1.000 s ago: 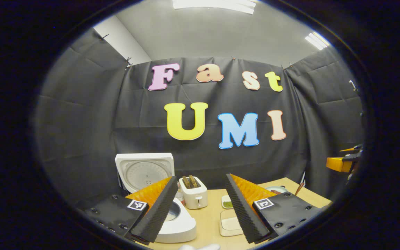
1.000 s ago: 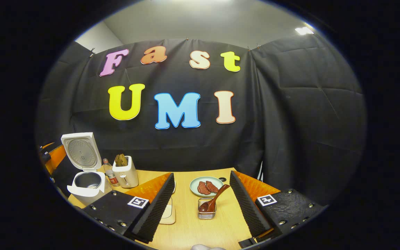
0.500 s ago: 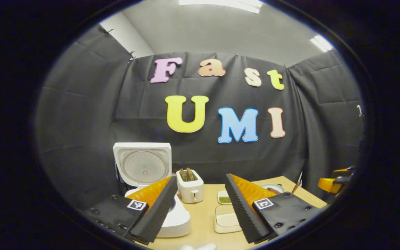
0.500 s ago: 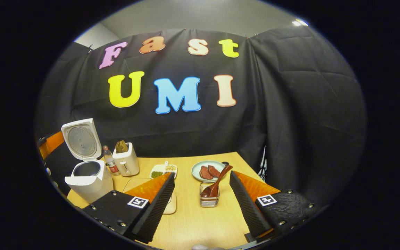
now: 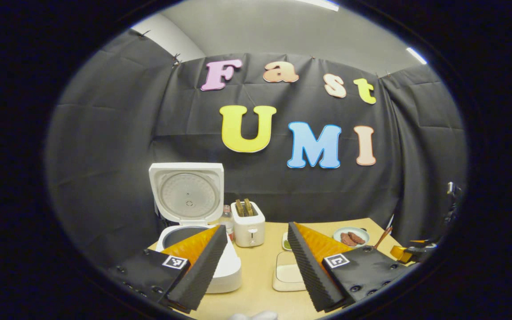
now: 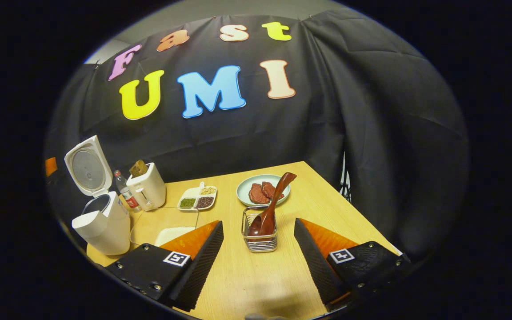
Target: Close the left gripper, press the button to open the rice cooker; take a wooden spoon from the chopstick holder with the right hand, scoop a spoonful of rice and pour it into the rice cooker, then put the wooden spoon back into the chopstick holder.
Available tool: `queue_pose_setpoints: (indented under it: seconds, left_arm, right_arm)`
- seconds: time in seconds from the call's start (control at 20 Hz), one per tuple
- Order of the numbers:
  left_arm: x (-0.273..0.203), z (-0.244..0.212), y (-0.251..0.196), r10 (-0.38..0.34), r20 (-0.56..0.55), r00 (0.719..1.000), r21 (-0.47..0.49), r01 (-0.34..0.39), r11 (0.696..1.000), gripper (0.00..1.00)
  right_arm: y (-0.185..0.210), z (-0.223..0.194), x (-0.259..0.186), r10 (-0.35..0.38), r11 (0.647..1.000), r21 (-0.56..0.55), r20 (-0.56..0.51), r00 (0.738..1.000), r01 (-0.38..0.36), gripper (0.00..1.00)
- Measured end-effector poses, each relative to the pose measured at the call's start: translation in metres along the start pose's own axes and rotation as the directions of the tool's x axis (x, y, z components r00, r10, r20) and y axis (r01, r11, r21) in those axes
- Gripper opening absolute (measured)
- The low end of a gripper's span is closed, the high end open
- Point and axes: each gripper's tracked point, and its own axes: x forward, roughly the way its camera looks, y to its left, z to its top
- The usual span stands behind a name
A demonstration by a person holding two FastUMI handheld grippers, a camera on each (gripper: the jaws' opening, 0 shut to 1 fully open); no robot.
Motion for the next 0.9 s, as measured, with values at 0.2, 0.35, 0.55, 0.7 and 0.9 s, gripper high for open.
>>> queue_pose_setpoints:
  seconds: [0.2,0.35,0.55,0.7,0.9]
  left_arm:
    - [0.0,0.01,-0.016,0.018,0.009,1.0,-0.002,-0.018,1.0,0.95]
    - [0.001,0.023,-0.031,0.017,0.037,0.999,-0.006,-0.016,1.0,0.95]
    - [0.003,0.038,-0.046,0.016,0.076,0.997,0.022,-0.017,1.0,0.95]
    - [0.007,0.043,-0.048,0.017,0.084,0.996,0.05,-0.021,0.999,0.95]
    - [0.013,0.045,-0.049,0.014,0.091,0.996,0.079,-0.022,0.997,0.95]
  right_arm:
    - [-0.019,-0.001,0.062,-0.001,0.999,0.042,-0.035,0.999,0.003,0.98]
    - [-0.031,-0.001,0.106,-0.011,0.997,0.07,-0.049,0.999,0.015,0.98]
    - [-0.036,-0.007,0.153,-0.006,0.992,0.125,-0.085,0.996,0.017,0.98]
    - [-0.035,-0.011,0.18,0.004,0.988,0.154,-0.116,0.993,0.014,0.98]
    - [-0.034,-0.008,0.19,0.009,0.985,0.171,-0.117,0.993,0.011,0.96]
